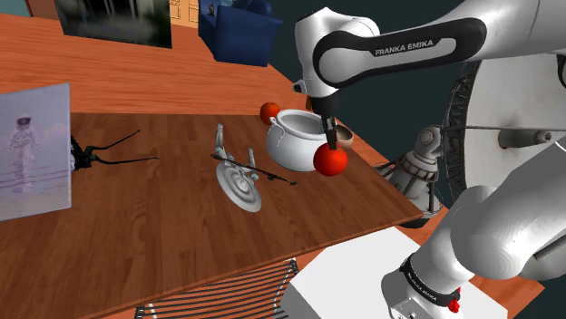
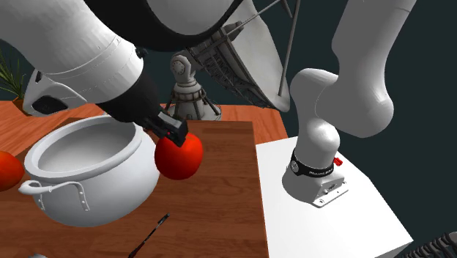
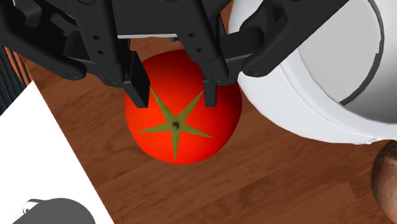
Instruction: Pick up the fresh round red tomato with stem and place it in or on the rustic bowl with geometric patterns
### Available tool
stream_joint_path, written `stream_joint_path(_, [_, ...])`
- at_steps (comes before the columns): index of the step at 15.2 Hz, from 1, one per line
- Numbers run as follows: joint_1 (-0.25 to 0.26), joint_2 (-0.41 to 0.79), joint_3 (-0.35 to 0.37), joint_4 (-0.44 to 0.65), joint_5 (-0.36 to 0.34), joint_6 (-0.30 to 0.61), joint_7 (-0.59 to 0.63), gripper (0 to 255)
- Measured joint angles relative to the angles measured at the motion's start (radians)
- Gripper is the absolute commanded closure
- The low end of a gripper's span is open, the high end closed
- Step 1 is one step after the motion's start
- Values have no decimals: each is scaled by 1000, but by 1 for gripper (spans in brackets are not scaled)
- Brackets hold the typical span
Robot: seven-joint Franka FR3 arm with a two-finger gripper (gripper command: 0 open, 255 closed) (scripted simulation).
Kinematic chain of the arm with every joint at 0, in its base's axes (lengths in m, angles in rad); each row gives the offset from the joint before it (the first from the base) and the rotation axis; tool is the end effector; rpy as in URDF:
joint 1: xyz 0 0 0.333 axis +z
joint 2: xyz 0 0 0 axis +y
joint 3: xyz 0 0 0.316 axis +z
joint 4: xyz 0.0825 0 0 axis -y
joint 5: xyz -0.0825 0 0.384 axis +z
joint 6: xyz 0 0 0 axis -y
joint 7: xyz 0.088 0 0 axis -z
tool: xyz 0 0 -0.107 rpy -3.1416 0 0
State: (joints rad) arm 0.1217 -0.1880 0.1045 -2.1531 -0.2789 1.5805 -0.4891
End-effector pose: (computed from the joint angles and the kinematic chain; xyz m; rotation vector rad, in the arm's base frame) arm 0.4460 0.0743 0.4592 2.6320 1.0623 -0.6068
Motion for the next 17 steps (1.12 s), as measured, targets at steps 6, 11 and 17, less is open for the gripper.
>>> stream_joint_path(6, [0,-8,1,72,1,-77,-22,255])
stream_joint_path(11, [-1,-16,2,131,0,-142,-40,255])
stream_joint_path(17, [-11,-6,-9,204,-13,-195,-76,255])
